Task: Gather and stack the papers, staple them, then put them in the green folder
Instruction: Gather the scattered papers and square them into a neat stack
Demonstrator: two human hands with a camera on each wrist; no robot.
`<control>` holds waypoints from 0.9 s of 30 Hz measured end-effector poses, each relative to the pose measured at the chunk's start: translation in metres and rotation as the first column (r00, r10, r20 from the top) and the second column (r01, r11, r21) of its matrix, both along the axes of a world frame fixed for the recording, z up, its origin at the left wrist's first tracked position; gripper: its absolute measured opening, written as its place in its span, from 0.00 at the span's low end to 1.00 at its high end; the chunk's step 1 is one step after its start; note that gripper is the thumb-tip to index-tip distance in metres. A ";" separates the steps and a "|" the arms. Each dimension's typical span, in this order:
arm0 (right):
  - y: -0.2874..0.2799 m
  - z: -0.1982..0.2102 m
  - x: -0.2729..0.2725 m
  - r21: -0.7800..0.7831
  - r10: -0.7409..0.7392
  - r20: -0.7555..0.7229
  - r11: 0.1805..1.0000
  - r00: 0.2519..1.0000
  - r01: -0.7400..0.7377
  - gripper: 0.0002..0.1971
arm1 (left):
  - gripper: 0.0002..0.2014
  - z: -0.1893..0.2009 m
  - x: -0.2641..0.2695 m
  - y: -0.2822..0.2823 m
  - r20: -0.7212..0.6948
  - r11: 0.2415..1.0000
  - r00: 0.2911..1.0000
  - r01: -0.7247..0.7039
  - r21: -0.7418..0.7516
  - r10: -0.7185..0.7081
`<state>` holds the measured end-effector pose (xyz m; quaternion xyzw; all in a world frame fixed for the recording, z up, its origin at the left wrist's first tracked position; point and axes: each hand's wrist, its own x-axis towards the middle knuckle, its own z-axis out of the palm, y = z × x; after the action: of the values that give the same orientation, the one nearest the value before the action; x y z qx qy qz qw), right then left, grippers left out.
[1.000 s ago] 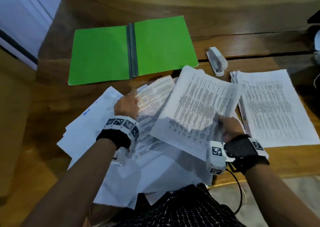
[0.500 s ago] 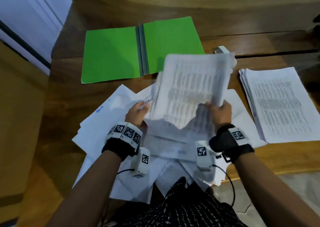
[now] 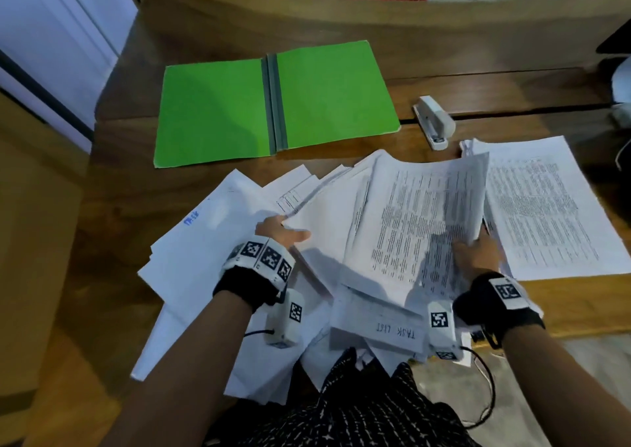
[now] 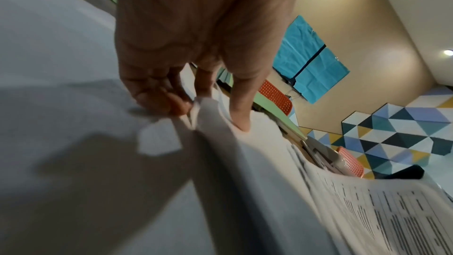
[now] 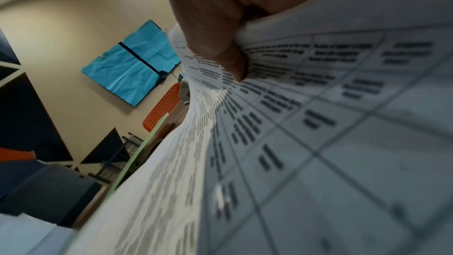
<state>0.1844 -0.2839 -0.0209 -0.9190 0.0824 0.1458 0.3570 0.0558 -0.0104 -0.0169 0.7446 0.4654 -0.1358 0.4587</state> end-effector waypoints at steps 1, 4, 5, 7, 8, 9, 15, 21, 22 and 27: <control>0.000 -0.002 -0.001 0.031 0.002 -0.019 1.000 1.000 -0.001 0.15 | 0.34 -0.001 0.000 -0.004 0.008 1.000 1.000 -0.012 0.004 0.012; 0.000 -0.005 0.000 0.083 0.030 -0.067 0.996 0.997 -0.024 0.09 | 0.27 -0.001 0.004 -0.016 0.054 0.997 0.997 -0.049 -0.054 0.052; 0.001 -0.005 -0.001 0.088 0.042 -0.068 0.995 0.997 -0.036 0.06 | 0.23 0.005 0.005 -0.018 0.073 0.998 0.996 -0.050 -0.036 0.053; 0.004 -0.006 -0.001 0.090 0.062 -0.045 0.994 0.997 -0.058 0.04 | 0.19 0.026 0.008 -0.015 0.128 0.992 0.990 -0.071 0.107 0.057; 0.005 -0.007 0.000 0.088 0.065 -0.033 0.994 0.997 -0.062 0.04 | 0.18 0.045 0.009 -0.011 0.170 0.978 0.983 -0.098 0.186 0.067; 0.006 -0.007 -0.001 0.083 0.065 -0.023 0.995 0.998 -0.063 0.06 | 0.17 0.069 0.009 -0.006 0.230 0.957 0.969 -0.146 0.249 0.088; 0.021 0.000 -0.004 0.132 0.061 0.002 0.989 0.998 -0.061 0.18 | 0.17 0.204 -0.004 0.019 0.609 0.703 0.786 -0.371 0.607 -0.111; 0.042 0.002 -0.011 0.319 -0.043 -0.026 0.947 0.999 0.049 0.22 | 0.10 0.145 0.005 -0.024 0.399 0.675 0.721 0.128 0.727 -0.567; 0.043 0.003 -0.011 0.319 -0.094 0.044 0.945 0.995 0.076 0.22 | 0.13 0.122 0.003 -0.034 0.294 0.696 0.745 0.303 0.650 -0.599; 0.042 0.005 -0.014 0.268 -0.058 0.074 0.963 0.996 0.036 0.27 | 0.18 0.032 -0.028 -0.072 0.063 0.687 0.693 0.690 0.229 -0.718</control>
<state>0.1704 -0.2414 -0.0159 -0.8657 0.0694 0.1097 0.4835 0.0277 -0.0827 0.0149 0.9137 0.1186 -0.2017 0.3321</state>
